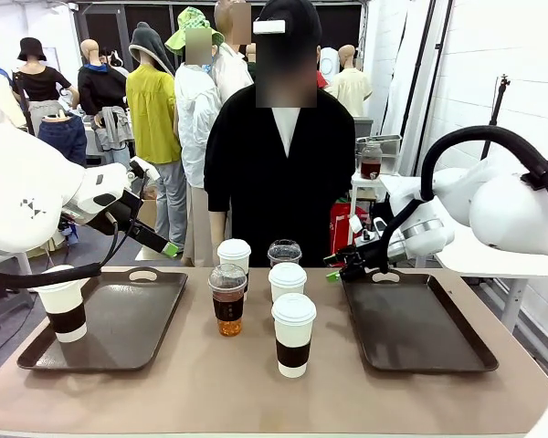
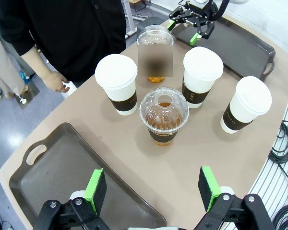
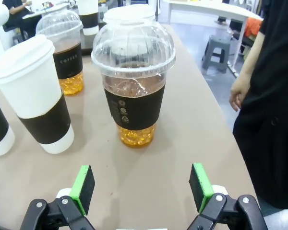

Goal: Distribute the coffee onto the tray.
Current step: Pick up one iced Americano and place it on the right Handle tray.

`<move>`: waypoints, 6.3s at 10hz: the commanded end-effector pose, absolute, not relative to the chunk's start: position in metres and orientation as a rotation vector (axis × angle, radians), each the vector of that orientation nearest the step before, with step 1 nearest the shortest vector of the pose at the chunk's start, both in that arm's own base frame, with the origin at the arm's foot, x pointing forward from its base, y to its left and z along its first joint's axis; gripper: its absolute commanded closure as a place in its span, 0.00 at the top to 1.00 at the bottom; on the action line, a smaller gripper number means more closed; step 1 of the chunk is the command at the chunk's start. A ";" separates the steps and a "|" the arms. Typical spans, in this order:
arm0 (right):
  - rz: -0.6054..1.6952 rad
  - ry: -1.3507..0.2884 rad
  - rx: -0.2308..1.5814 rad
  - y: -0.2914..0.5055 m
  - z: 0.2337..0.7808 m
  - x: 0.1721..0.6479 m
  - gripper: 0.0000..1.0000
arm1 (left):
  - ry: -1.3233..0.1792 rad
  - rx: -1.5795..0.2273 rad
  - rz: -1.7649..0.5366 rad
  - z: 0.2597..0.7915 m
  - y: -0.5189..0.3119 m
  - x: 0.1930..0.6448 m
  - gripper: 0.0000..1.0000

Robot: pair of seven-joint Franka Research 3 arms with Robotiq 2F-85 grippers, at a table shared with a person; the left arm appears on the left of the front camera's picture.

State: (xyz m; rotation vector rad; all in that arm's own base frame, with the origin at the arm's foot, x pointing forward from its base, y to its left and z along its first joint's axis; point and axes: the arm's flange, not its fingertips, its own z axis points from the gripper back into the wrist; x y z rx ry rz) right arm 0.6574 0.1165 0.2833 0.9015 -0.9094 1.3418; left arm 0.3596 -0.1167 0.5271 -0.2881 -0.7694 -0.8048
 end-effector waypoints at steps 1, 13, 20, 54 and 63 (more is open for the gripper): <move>1.352 -0.956 0.936 0.125 0.277 0.673 1.00 | -0.764 -0.295 -0.804 0.526 -0.115 0.360 1.00; 1.366 -0.936 1.039 0.154 0.260 0.683 1.00 | -0.764 -0.295 -0.804 0.526 -0.115 0.360 1.00; 1.344 -0.959 1.151 0.178 0.252 0.693 1.00 | -0.764 -0.295 -0.804 0.526 -0.115 0.360 1.00; 1.418 -0.812 1.233 0.244 0.235 0.696 0.85 | -0.764 -0.295 -0.804 0.526 -0.115 0.360 1.00; 1.423 -0.875 1.147 0.221 0.272 0.696 0.67 | -0.764 -0.295 -0.804 0.526 -0.115 0.360 1.00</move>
